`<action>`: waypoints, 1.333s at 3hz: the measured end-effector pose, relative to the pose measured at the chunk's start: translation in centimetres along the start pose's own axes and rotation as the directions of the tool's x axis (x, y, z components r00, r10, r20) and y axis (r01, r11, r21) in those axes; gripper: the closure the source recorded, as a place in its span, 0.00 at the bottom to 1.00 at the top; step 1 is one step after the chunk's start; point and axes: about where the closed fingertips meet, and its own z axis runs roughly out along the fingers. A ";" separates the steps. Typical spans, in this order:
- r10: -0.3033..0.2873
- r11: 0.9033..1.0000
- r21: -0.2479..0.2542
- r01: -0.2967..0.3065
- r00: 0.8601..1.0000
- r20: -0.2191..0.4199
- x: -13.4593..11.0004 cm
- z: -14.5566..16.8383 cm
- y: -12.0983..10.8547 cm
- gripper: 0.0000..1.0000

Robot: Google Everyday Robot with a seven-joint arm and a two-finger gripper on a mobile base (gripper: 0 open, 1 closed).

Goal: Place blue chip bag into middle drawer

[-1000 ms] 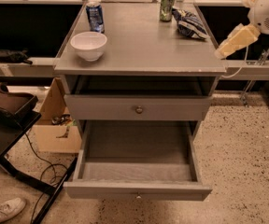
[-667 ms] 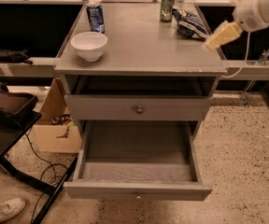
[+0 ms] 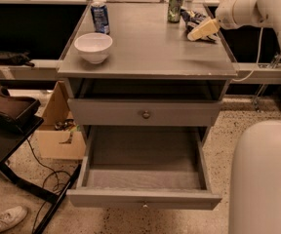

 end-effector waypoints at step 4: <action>0.137 0.989 0.059 -0.135 0.990 -0.037 3.6 9.7 0.2 0.45</action>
Offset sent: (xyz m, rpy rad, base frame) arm 0.1286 -0.0009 -0.0393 0.0530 -0.0105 -0.1597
